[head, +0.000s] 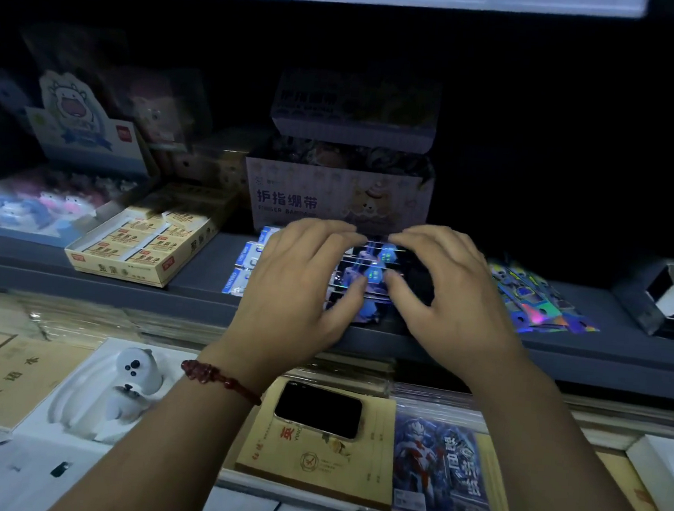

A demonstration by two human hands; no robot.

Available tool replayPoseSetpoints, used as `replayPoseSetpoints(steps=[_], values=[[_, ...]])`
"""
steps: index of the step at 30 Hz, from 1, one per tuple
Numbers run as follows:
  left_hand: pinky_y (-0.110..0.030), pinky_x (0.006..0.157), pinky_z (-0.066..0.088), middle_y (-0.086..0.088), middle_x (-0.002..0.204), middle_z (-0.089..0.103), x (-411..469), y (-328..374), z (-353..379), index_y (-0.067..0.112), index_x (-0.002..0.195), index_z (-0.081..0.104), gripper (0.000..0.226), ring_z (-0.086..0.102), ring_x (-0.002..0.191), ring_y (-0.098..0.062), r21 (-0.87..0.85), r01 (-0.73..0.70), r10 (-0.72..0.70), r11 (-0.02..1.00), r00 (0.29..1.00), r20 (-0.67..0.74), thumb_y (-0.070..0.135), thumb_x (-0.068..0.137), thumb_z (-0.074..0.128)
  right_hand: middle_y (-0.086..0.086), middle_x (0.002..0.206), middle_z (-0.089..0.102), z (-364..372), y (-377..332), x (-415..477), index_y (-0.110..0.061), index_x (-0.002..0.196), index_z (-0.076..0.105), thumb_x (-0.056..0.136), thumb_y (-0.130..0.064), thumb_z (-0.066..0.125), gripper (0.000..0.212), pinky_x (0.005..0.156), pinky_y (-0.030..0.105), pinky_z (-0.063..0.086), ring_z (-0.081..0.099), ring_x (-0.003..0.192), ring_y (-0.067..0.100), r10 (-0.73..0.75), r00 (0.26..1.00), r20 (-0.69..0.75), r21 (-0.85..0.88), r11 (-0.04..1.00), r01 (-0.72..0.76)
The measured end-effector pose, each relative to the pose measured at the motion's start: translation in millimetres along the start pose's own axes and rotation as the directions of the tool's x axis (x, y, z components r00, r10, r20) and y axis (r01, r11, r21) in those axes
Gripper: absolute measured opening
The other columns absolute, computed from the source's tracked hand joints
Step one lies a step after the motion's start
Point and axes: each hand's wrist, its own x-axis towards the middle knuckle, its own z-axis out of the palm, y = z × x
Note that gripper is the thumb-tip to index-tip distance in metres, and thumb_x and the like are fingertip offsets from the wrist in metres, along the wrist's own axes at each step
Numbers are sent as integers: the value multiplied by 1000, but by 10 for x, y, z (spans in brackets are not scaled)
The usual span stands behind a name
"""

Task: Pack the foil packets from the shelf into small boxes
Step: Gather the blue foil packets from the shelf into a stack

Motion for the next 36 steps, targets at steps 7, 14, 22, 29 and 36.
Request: replayPoseSetpoints(steps=[7, 14, 22, 29, 36], values=[[-40, 101, 44, -4, 125, 59, 255, 803, 293, 10, 125, 61, 34, 55, 117, -24, -233, -107, 136, 966, 985, 110, 24, 94, 62, 1, 128, 56, -556, 607, -513, -15, 129, 64, 95, -27, 64, 36, 102, 49, 46, 50, 122, 25, 253, 962, -104, -122, 956, -265], [-47, 124, 21, -10, 159, 32, 429, 1236, 926, 19, 156, 31, 80, 24, 151, -30, -158, 5, 51, 987, 935, 350, 58, 90, 54, 7, 158, 39, -651, 925, -511, -12, 150, 48, 107, -33, 43, 48, 117, 39, 36, 39, 144, 27, 472, 882, -6, -140, 873, -468], [-41, 128, 6, -3, 170, 4, 488, 1140, 1171, 32, 162, 3, 112, 3, 157, -22, -78, -38, 75, 996, 830, 553, 74, 77, 63, 8, 154, 51, -603, 897, -697, -7, 150, 48, 110, -26, 26, 50, 124, 34, 18, 41, 147, 21, 309, 938, 154, -230, 935, -270], [-32, 122, 25, 10, 167, 22, 376, 1271, 1065, 33, 159, 26, 90, 20, 154, -13, -102, -31, 75, 994, 881, 468, 73, 84, 56, 2, 114, 72, -761, 724, -824, -13, 125, 67, 111, -21, 36, 35, 119, 29, 28, 59, 111, 15, 411, 905, 113, 152, 893, -425], [-41, 109, 48, 8, 152, 51, 148, 1376, 900, 28, 141, 57, 83, 48, 141, -21, -164, -51, 105, 985, 935, 339, -1, 66, 75, -14, 90, 77, -978, 749, -962, -22, 96, 78, 101, -15, 61, 19, 86, 34, 56, 71, 90, 3, 433, 896, 94, 408, 804, -432]])
